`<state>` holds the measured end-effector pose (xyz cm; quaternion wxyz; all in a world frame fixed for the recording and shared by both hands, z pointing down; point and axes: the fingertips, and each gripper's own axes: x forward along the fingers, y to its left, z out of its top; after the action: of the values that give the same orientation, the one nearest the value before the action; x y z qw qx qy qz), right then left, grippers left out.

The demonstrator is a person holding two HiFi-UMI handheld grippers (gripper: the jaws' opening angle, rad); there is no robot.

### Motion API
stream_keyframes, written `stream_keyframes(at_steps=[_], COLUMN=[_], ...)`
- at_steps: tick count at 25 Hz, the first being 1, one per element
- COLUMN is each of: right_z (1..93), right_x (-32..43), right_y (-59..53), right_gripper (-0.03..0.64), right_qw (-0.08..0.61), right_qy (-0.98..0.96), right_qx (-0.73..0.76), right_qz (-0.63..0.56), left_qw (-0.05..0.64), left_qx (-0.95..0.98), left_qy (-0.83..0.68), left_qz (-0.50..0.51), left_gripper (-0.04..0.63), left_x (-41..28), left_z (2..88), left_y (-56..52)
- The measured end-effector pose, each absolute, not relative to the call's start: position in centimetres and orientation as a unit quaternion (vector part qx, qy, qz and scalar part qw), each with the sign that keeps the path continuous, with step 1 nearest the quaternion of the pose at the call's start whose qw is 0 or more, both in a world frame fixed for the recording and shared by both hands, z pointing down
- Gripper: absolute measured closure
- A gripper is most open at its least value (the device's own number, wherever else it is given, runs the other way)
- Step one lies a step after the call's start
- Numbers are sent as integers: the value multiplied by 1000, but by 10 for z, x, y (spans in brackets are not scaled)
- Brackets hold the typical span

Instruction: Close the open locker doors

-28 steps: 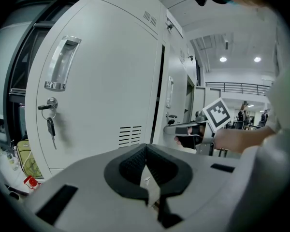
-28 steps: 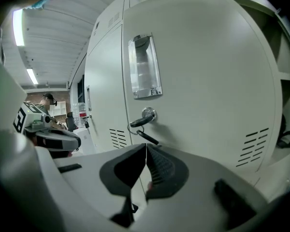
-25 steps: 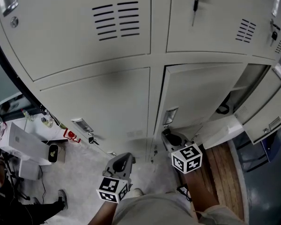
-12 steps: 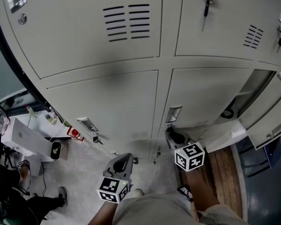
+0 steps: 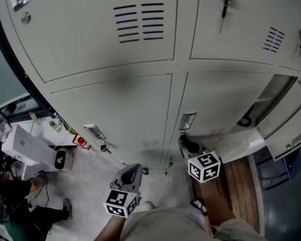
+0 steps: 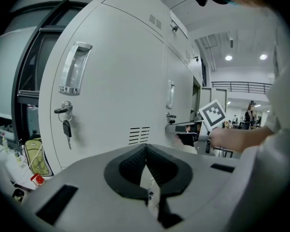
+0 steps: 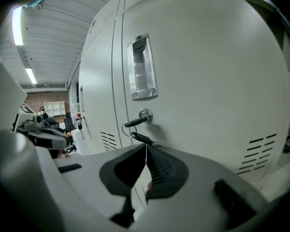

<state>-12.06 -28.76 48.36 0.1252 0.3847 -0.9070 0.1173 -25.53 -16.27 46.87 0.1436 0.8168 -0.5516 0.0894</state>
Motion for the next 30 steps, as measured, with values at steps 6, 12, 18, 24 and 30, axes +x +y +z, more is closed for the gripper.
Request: stream_keyframes(at_steps=[6,12,18,24,30], right_z=[486,488,492,490,489], right_x=[-118,-113,-101,-79,-44], right_y=[-281,-271,-255,-231,-197], right_gripper=[589,589,589,589,589], right_qw=[130,133,135,125,117], right_qy=[-905,-899,-885,-862,-843], right_qx=[388,400,427,472,506], right_qz=[119,122,128,135,141], left_qw=[146,147,149,143,136], left_qx=[820,828,845,874,902], left_qy=[-546,-535,-505,-453,-397], left_qz=[88,87,90,99,102], left_gripper=[581,581,581,581,581], left_x=[-254,-252,-244,-230,-190], left_z=[470,472,476,480,483], left_y=[-159,-155,-152,-150,-154])
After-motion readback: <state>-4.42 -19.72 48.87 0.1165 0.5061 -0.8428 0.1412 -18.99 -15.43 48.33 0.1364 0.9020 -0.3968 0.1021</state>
